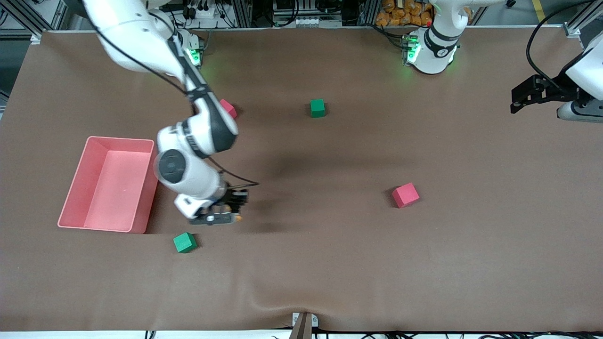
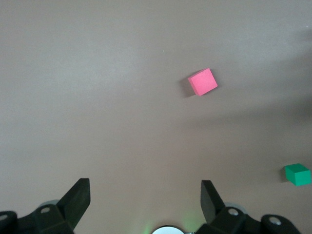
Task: Place and upright button with both arms
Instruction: 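Carry the button out of the tray and set it upright on the table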
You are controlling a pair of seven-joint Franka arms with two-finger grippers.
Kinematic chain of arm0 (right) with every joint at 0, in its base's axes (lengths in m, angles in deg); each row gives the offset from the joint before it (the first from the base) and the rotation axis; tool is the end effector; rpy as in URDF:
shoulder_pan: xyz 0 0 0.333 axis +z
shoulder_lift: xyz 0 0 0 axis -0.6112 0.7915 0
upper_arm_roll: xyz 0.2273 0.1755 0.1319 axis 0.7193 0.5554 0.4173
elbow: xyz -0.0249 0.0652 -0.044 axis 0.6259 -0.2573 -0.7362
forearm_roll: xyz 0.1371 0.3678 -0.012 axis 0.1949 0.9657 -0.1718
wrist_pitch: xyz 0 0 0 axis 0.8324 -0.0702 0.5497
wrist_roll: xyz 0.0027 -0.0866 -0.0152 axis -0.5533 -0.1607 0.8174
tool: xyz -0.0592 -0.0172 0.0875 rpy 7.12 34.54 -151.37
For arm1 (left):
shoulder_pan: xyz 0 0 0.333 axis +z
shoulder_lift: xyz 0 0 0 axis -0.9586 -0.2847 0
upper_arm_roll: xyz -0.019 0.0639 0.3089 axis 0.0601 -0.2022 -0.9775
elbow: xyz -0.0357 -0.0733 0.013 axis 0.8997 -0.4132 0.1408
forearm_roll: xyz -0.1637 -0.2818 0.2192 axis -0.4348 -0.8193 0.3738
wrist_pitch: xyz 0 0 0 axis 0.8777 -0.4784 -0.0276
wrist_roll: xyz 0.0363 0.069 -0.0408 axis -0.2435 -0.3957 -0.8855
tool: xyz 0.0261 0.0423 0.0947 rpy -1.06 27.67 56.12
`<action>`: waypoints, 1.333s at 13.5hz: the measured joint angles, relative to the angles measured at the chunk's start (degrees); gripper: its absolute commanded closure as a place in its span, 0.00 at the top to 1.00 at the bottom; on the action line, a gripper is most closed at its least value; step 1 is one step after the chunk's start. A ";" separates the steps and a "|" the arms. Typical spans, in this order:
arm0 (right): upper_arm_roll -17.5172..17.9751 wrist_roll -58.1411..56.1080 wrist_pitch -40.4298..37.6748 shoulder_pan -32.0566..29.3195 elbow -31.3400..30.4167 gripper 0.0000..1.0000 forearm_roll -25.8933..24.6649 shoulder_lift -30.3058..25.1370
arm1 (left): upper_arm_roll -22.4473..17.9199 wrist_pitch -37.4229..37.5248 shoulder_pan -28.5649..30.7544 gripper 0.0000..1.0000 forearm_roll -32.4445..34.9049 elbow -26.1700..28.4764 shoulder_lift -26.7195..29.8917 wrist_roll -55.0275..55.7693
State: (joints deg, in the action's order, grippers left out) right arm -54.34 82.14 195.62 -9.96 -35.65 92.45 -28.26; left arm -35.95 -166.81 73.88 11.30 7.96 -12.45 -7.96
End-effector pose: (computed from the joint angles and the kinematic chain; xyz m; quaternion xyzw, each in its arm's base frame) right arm 0.6292 0.3332 0.2790 -0.9969 -0.0135 -0.0034 0.0769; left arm 0.5404 -0.0499 0.6522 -0.9973 0.0692 0.0232 0.0078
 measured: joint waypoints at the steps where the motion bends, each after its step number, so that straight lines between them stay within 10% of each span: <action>1: -0.03 0.92 1.65 2.14 0.50 0.05 0.00 1.14 | -0.02 0.00 0.01 1.00 -0.24 0.00 0.00 0.00; 11: -0.17 13.25 7.57 11.79 0.76 0.17 -0.01 6.65 | -0.04 0.00 0.09 1.00 -0.41 0.02 0.00 0.00; 12: -0.18 14.18 9.42 12.18 0.78 0.47 -0.01 7.85 | -0.05 0.00 0.10 1.00 -0.41 0.03 0.00 0.00; 13: -0.20 14.81 10.46 12.49 0.82 0.99 -0.02 8.79 | -0.06 0.00 0.12 1.00 -0.41 0.05 0.00 0.00; 18: -1.05 15.37 10.97 12.92 2.06 1.00 -2.66 9.32 | -0.06 0.00 0.12 1.00 -0.41 0.19 -0.01 0.00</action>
State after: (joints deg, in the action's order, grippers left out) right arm -55.39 97.51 206.59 2.96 -33.58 89.79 -18.94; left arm -36.01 -166.81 74.00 10.89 8.15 -12.46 -7.96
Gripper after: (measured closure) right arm 0.278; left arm 0.000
